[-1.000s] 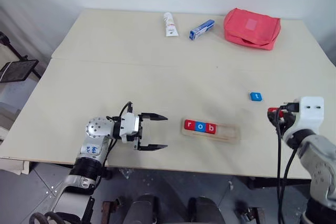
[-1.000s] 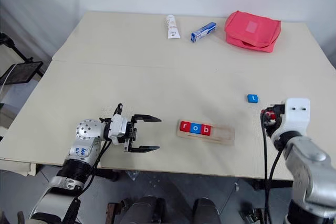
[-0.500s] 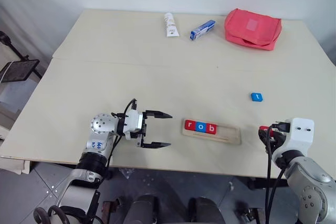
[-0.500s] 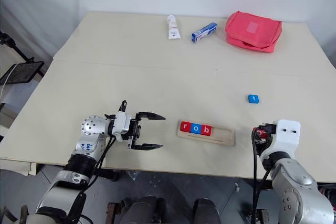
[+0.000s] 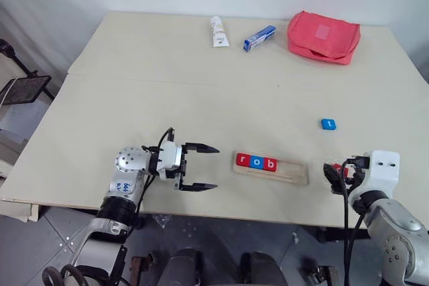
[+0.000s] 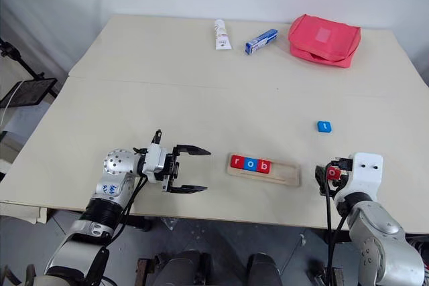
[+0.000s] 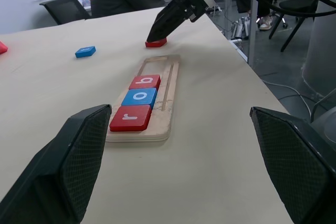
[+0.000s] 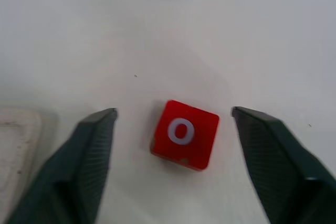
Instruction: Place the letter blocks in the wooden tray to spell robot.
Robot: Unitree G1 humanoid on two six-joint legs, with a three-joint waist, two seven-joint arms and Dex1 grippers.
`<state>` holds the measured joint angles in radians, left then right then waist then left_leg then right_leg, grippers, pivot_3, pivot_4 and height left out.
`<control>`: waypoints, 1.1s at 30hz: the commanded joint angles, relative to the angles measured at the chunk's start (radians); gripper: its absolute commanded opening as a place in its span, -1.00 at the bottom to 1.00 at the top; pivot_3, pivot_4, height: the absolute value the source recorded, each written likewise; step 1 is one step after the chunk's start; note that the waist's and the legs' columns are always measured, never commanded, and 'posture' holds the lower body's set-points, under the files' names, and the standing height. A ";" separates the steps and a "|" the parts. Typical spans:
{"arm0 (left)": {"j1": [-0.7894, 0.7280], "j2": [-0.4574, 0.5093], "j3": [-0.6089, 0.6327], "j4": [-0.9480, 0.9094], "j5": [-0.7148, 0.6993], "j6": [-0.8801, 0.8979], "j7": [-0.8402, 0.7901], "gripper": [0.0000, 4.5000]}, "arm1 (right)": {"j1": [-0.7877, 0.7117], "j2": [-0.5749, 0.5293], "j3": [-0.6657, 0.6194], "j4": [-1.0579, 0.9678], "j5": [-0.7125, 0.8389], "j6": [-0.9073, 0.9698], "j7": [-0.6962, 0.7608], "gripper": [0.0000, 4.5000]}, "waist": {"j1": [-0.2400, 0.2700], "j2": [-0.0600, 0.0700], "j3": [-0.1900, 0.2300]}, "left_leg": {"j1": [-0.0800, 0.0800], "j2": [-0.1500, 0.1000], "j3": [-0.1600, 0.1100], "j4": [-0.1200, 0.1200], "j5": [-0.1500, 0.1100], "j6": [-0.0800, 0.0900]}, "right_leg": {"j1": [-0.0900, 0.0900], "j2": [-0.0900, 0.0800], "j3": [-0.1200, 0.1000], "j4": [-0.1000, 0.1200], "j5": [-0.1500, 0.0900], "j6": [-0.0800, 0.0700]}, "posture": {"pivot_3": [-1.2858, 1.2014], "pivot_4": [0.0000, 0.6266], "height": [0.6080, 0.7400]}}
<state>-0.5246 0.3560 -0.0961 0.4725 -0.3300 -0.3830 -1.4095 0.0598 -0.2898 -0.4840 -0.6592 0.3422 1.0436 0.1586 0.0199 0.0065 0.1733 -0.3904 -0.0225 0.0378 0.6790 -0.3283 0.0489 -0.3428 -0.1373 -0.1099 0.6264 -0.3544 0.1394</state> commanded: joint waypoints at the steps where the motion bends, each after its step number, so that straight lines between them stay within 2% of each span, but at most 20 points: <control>1: 0.009 0.001 0.013 -0.033 -0.019 -0.008 0.006 1.00 | 0.033 -0.045 0.004 -0.050 0.026 -0.031 0.054 0.99 | 0.001 0.000 0.000 | 0.000 0.000 0.000 0.000 0.000 0.000 | 0.000 0.000 0.000 0.000 0.000 0.000 | 0.03 -0.52 1.00; 3: 0.009 0.000 0.013 -0.033 -0.018 -0.010 0.008 1.00 | 0.051 -0.106 0.013 -0.068 0.055 -0.037 0.126 0.99 | 0.001 0.000 0.000 | 0.000 0.000 0.000 0.000 0.000 0.000 | 0.000 0.000 0.000 0.000 0.000 0.000 | 0.03 -0.52 1.00; 7: 0.014 -0.004 0.011 -0.038 -0.016 -0.012 0.013 1.00 | 0.099 -0.351 0.051 -0.036 0.068 -0.104 0.336 0.99 | 0.001 0.000 0.000 | 0.000 0.000 0.001 0.000 0.000 0.000 | 0.001 0.000 0.000 -0.002 0.000 0.000 | 0.03 -0.52 1.00; 12: 0.019 -0.003 0.012 -0.046 -0.015 -0.012 0.020 1.00 | 0.108 -0.614 0.065 0.122 0.045 -0.241 0.574 0.99 | 0.002 -0.001 0.000 | 0.000 0.001 0.001 0.001 0.000 0.001 | 0.003 0.001 0.000 -0.004 0.000 0.000 | 0.03 -0.52 1.00; 15: 0.024 -0.002 0.011 -0.054 -0.013 -0.012 0.026 1.00 | 0.088 -0.725 0.114 0.242 0.012 -0.332 0.674 0.99 | 0.002 -0.001 0.001 | 0.000 0.001 0.001 0.001 0.000 0.001 | 0.003 0.001 0.000 -0.005 0.000 0.000 | 0.03 -0.52 1.00; 17: 0.026 -0.001 0.011 -0.056 -0.012 -0.012 0.029 1.00 | 0.080 -0.755 0.134 0.286 0.002 -0.374 0.714 0.99 | 0.003 -0.002 0.001 | 0.000 0.001 0.001 0.001 0.000 0.001 | 0.003 0.001 -0.001 -0.005 0.000 0.000 | 0.03 -0.52 1.00; 21: 0.047 0.002 0.014 -0.081 -0.011 -0.014 0.043 1.00 | -0.067 -0.839 0.277 0.542 -0.080 -0.523 0.827 0.99 | 0.000 -0.002 0.001 | 0.000 0.001 0.002 0.002 -0.001 0.001 | 0.004 -0.001 -0.002 -0.005 0.000 0.000 | 0.03 -0.52 1.00; 27: 0.071 0.013 0.017 -0.115 -0.009 -0.006 0.065 1.00 | -0.207 -0.831 0.394 0.752 -0.148 -0.642 0.899 0.99 | 0.003 -0.002 0.001 | -0.001 0.001 0.001 0.002 0.000 0.001 | 0.003 -0.002 -0.005 -0.005 0.000 0.000 | 0.03 -0.52 1.00; 31: 0.084 0.019 0.016 -0.132 -0.009 -0.005 0.079 1.00 | -0.255 -0.819 0.442 0.806 -0.158 -0.654 0.943 0.99 | 0.003 -0.002 0.001 | -0.001 0.001 0.001 0.003 0.000 0.001 | 0.004 -0.003 -0.007 -0.005 0.000 0.000 | 0.03 -0.52 1.00; 33: 0.090 0.022 0.017 -0.138 -0.009 -0.004 0.084 1.00 | -0.266 -0.817 0.452 0.823 -0.168 -0.658 0.946 0.73 | 0.003 -0.002 0.001 | -0.001 0.001 0.000 0.003 0.000 0.001 | 0.005 -0.003 -0.008 -0.006 0.000 0.000 | 0.03 -0.52 1.00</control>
<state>-0.4439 0.3712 -0.0865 0.3670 -0.3292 -0.3830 -1.3349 -0.2065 -1.1168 -0.0425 0.1405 0.1970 0.3908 1.1075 0.0226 0.0042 0.1745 -0.3908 -0.0212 0.0380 0.6822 -0.3287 0.0502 -0.3379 -0.1402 -0.1180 0.6208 -0.3543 0.1395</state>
